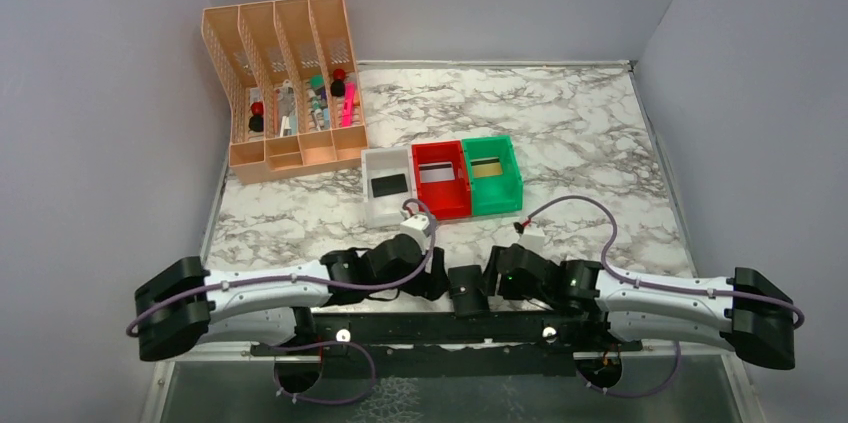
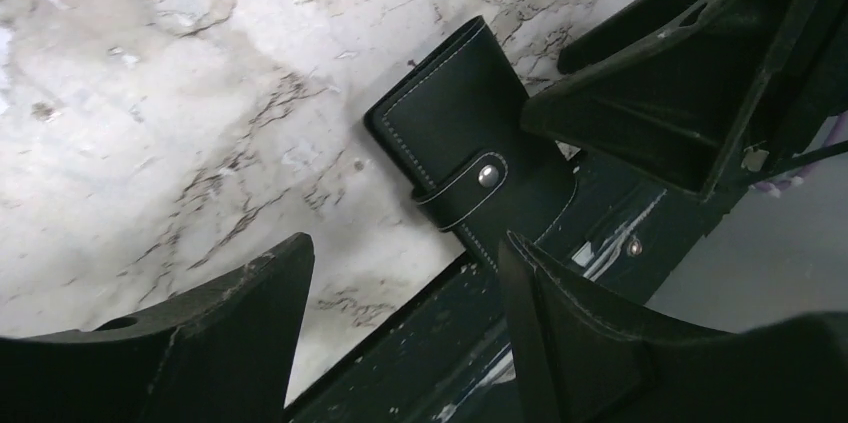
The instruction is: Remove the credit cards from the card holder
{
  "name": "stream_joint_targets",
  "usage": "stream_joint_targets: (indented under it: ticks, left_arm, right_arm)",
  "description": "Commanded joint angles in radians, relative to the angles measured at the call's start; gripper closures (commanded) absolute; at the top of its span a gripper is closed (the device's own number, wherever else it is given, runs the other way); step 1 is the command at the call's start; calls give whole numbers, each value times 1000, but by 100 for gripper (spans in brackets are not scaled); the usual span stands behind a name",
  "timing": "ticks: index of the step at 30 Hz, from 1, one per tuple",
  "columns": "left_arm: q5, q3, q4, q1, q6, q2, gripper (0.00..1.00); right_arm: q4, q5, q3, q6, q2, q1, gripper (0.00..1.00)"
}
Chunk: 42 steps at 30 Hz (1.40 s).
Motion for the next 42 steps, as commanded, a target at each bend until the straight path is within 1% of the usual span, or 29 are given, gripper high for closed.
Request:
stream_joint_targets:
  ticks: [1, 4, 7, 10, 12, 16, 19, 24, 29, 32, 35, 37, 42]
  left_arm:
    - [-156, 111, 72, -107, -29, 155, 31]
    - [-182, 180, 72, -154, -23, 288, 36]
    - [-193, 259, 63, -183, -2, 392, 41]
    - [-227, 328, -4, -197, 4, 467, 47]
    - [-249, 367, -63, -204, 4, 499, 48]
    - [-267, 395, -127, -215, -8, 508, 49]
    - [-251, 404, -152, -219, -15, 509, 48]
    - [-298, 453, -277, -241, -29, 538, 48]
    - [-261, 457, -284, -246, -11, 549, 49]
    - [-269, 460, -285, -245, 0, 580, 51]
    - [-282, 465, -285, -245, -2, 620, 57]
    - [-289, 469, -287, -248, -4, 635, 64]
    - [-332, 446, -284, -259, -28, 603, 82]
  right_arm:
    - [100, -10, -79, 40, -8, -18, 37]
    - [170, -45, -124, 48, -5, -23, 38]
    - [177, -55, -150, 87, -10, -24, 40]
    - [170, -58, -166, 115, -26, -24, 42]
    - [163, -55, -175, 129, -41, -24, 42]
    - [147, -43, -175, 133, -46, -24, 42]
    - [138, -42, -154, 114, -24, -24, 42]
    - [155, -56, -131, 99, 16, -24, 42]
    - [178, -71, -140, 96, 23, -25, 42]
    - [176, -74, -139, 96, 23, -24, 42]
    - [176, -75, -135, 94, 24, -24, 42]
    - [169, -75, -131, 94, 26, -24, 42]
    - [171, -81, -140, 90, 26, -24, 42]
